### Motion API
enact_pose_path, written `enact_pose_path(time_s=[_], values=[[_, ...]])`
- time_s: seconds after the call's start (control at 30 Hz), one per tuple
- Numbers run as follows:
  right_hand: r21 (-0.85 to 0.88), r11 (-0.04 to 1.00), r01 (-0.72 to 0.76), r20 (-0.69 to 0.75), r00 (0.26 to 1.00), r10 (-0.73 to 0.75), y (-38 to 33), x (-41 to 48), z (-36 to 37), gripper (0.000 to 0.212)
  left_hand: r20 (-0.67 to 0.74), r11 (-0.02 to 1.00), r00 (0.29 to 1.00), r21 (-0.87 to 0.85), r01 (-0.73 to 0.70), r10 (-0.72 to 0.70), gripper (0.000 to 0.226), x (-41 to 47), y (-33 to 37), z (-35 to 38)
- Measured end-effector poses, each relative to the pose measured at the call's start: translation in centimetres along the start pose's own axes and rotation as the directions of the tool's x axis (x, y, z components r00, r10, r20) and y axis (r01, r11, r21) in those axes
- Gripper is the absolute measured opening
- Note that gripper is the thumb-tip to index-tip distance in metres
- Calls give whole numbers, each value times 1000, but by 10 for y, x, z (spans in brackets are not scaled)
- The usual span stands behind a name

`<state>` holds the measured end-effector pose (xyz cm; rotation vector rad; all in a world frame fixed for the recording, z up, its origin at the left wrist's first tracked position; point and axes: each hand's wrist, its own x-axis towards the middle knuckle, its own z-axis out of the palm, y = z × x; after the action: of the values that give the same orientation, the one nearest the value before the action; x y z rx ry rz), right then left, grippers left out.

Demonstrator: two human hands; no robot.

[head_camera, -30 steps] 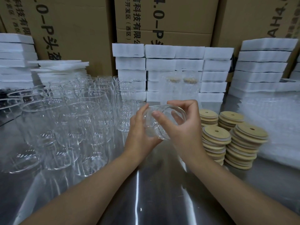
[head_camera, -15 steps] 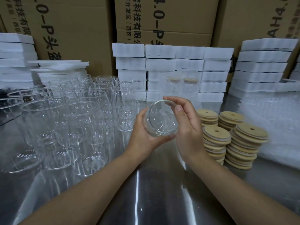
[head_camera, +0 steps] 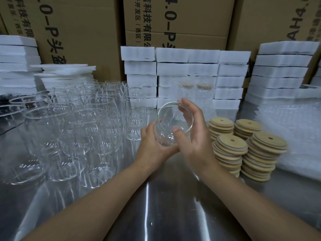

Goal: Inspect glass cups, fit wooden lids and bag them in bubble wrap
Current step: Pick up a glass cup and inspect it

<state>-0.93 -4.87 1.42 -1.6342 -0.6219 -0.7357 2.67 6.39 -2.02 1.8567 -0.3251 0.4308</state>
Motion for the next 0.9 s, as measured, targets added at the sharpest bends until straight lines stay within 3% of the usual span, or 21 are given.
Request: enact_pose_path(time_s=[0.1,0.27,0.43,0.57,0.67,0.77,0.9], values=[[-8,1000,-13,-52,999,13,-2,0,2,57,15,993,999,116,-36,35,113,3,0,-4],[54,998,-36,-136,990,43,-6,4,3,50,28,979,999,201,-30,25,113,1,3,-4],[47,994,-94,-201,974,102,-7,9,-3,48,81,978,995,204,33,-50,83,-4,7,-3],[35,982,-186,-311,932,188,-7,13,-10,39,250,988,960,-60,145,-125,71,-7,8,2],[87,972,-220,-329,914,237,-6,17,-12,26,372,936,914,-233,263,-165,71,-10,14,0],[43,966,-256,-291,922,257,-6,22,-14,18,455,887,843,-207,413,-286,79,-8,19,-5],[-38,963,-265,-193,948,253,-7,21,-11,28,570,756,733,-273,594,-370,86,2,18,-9]])
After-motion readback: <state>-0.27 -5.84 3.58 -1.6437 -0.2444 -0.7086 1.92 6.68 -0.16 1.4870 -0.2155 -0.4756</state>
